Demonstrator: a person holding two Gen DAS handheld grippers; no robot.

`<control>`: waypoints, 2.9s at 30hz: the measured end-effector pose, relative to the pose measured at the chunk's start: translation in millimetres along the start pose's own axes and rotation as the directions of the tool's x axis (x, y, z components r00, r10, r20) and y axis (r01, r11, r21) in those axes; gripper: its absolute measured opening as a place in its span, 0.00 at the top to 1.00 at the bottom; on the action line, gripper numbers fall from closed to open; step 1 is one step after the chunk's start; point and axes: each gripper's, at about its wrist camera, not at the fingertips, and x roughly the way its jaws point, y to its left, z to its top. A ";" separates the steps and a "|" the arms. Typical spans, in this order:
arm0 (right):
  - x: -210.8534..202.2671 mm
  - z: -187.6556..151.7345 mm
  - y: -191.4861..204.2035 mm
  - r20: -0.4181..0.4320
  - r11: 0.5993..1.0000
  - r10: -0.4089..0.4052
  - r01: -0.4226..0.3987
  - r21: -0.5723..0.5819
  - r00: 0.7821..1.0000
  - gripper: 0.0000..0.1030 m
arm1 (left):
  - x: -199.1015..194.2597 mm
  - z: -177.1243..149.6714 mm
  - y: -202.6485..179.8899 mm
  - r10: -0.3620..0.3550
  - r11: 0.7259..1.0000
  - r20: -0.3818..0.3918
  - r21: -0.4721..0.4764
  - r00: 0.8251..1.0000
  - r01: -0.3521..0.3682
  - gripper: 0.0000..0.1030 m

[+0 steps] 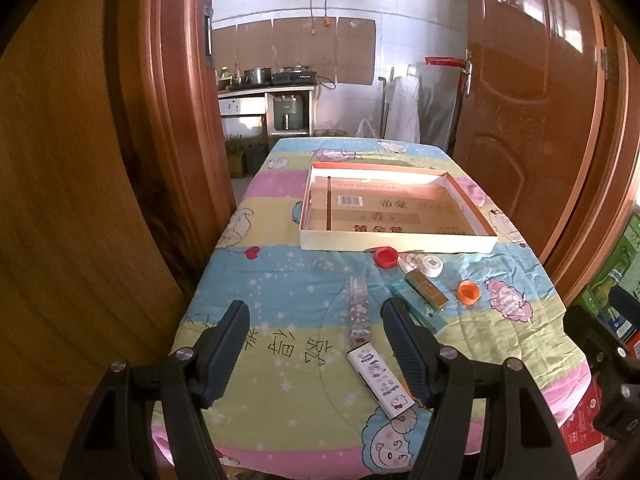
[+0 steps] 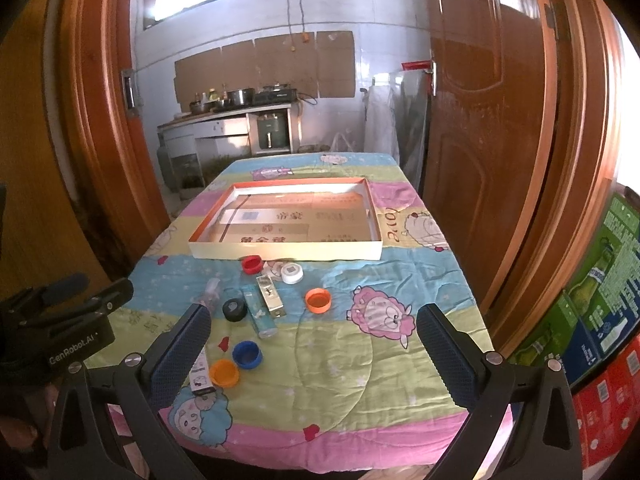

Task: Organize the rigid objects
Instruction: 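Grasp the clear lip-gloss tube with the left gripper while the right grasps the orange cap, then carry the lip-gloss tube and orange cap with both grippers into the box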

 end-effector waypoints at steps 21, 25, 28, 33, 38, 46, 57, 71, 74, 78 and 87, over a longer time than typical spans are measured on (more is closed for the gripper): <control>61.1 -8.7 -17.9 -0.114 0.999 -0.023 0.028 0.042 0.993 0.00 | 93.8 -2.7 -11.6 -0.059 0.998 -0.167 0.012 0.984 0.061 0.32; 77.5 -6.2 -23.4 -0.132 0.998 -0.025 0.032 0.048 0.991 0.00 | 110.1 -4.1 -14.3 -0.063 0.998 -0.195 0.009 0.979 0.066 0.33; 88.8 -4.2 -26.5 -0.142 0.998 -0.023 0.031 0.055 0.990 0.00 | 117.7 -4.0 -15.5 -0.060 0.998 -0.202 0.005 0.977 0.063 0.33; 102.4 -1.6 -27.9 -0.149 0.998 -0.018 0.026 0.050 0.989 0.00 | 124.8 -1.6 -16.1 -0.046 0.999 -0.205 0.011 0.978 0.049 0.33; 115.6 0.4 -29.5 -0.161 0.999 -0.021 0.029 0.045 0.987 0.00 | 134.3 -2.5 -16.5 -0.047 0.999 -0.218 0.012 0.975 0.050 0.33; 133.8 -2.2 -29.4 -0.188 0.999 -0.021 0.029 0.044 0.982 0.00 | 148.5 -7.8 -19.6 -0.048 0.998 -0.240 0.023 0.970 0.055 0.34; 159.0 -5.1 -27.5 -0.212 0.999 -0.030 0.034 0.014 0.977 0.07 | 153.3 -14.4 -20.1 -0.048 0.995 -0.205 0.074 0.978 0.065 0.40; 196.0 -10.5 -7.4 -0.267 0.994 0.012 -0.041 -0.102 0.964 0.47 | 149.8 -12.6 -20.3 -0.030 0.993 -0.183 0.102 0.983 0.050 0.80; 194.7 -9.1 -3.9 -0.259 0.992 0.021 -0.053 -0.117 0.966 0.70 | 150.2 -12.2 -17.5 -0.050 0.994 -0.181 0.090 0.982 0.067 0.80; 189.3 -10.6 -5.4 -0.256 0.991 0.028 -0.060 -0.117 0.966 0.70 | 148.6 -10.5 -11.7 -0.082 0.993 -0.182 0.075 0.980 0.097 0.80; 164.5 2.5 -8.3 -0.217 0.990 0.078 -0.100 -0.095 0.973 0.70 | 128.2 10.2 -5.9 -0.131 0.988 -0.133 0.067 0.983 0.140 0.81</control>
